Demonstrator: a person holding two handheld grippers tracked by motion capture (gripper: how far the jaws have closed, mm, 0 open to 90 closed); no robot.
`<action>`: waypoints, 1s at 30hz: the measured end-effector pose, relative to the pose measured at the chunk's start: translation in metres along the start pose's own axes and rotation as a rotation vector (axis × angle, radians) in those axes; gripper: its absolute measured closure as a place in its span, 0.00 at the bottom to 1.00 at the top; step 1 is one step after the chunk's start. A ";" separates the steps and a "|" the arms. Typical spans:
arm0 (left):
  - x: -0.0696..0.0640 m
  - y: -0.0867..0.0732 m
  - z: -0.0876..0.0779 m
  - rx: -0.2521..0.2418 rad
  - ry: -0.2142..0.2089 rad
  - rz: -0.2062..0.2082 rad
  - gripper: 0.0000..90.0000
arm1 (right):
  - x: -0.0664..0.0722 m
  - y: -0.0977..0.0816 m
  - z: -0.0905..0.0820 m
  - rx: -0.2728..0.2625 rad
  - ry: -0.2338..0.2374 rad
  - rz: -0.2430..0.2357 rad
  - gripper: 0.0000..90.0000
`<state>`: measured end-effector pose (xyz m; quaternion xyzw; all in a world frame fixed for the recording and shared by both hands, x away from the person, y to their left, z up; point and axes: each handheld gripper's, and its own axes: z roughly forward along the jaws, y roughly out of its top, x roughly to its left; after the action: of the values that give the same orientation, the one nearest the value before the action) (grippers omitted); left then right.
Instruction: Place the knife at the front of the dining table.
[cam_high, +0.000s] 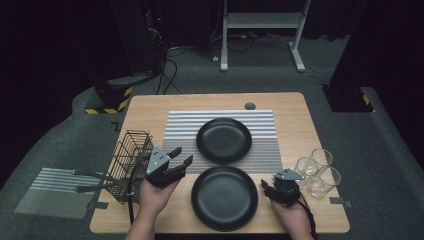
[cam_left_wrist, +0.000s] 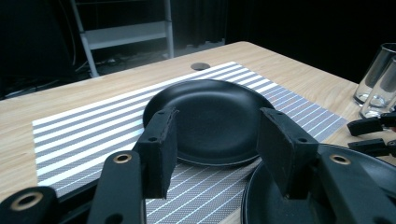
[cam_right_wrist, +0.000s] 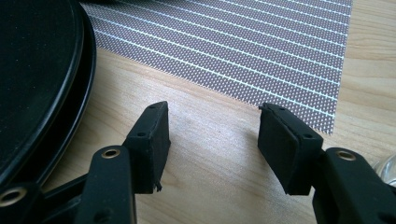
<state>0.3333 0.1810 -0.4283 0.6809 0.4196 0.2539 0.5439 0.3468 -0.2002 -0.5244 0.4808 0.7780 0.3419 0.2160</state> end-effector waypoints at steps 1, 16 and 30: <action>0.002 0.001 -0.002 0.006 0.002 0.017 0.53 | 0.000 0.000 0.000 0.000 0.000 0.000 0.48; 0.018 0.013 -0.024 -0.005 0.047 0.022 0.53 | 0.000 0.000 0.000 0.000 0.001 0.001 0.48; 0.024 0.022 -0.040 -0.021 0.071 0.044 0.52 | -0.001 0.000 0.001 -0.004 0.001 -0.008 0.48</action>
<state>0.3203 0.2211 -0.3985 0.6748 0.4211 0.2942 0.5299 0.3479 -0.2010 -0.5246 0.4771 0.7794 0.3426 0.2180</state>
